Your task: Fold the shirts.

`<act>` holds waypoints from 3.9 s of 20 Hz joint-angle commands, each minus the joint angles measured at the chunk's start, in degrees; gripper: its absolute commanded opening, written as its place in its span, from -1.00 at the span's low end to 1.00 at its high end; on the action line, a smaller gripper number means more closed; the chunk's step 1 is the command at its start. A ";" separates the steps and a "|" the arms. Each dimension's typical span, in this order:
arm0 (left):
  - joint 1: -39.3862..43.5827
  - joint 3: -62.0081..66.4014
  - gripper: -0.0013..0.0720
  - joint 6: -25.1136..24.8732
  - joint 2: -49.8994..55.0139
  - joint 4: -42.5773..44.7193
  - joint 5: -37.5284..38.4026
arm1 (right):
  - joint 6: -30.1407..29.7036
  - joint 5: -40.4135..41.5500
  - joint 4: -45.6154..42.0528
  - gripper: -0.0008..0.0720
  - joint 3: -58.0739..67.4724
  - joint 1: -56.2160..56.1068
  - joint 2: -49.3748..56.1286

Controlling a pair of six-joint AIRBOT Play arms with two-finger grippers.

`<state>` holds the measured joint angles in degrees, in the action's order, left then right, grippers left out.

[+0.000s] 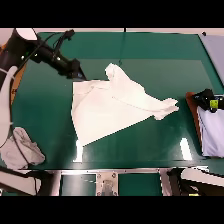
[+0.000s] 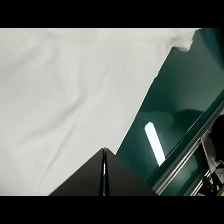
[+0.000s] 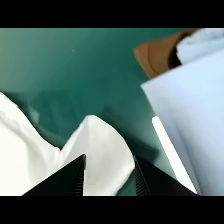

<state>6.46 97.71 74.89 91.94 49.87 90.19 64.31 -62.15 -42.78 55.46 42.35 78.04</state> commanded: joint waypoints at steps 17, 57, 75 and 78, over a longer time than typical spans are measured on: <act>0.20 -87.41 0.30 9.44 -40.98 -20.61 -45.83 | -0.31 -0.22 3.34 -0.18 0.07 -3.39 8.02; -35.34 -63.41 -0.90 -10.95 -30.82 1.18 -32.54 | -22.80 -7.32 -4.85 0.54 -30.53 -41.55 -32.83; -35.34 -63.43 -0.90 -10.97 -30.82 -0.28 -32.06 | -6.08 -6.34 -9.77 0.54 -26.38 -47.23 -26.91; -35.34 -63.43 -0.90 -11.17 -30.82 -0.59 -31.65 | -5.99 -2.99 -9.77 0.47 -26.38 -53.59 -22.73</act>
<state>-28.86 34.26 63.92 61.08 49.54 58.13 57.54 -68.05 -51.81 28.99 -6.90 52.01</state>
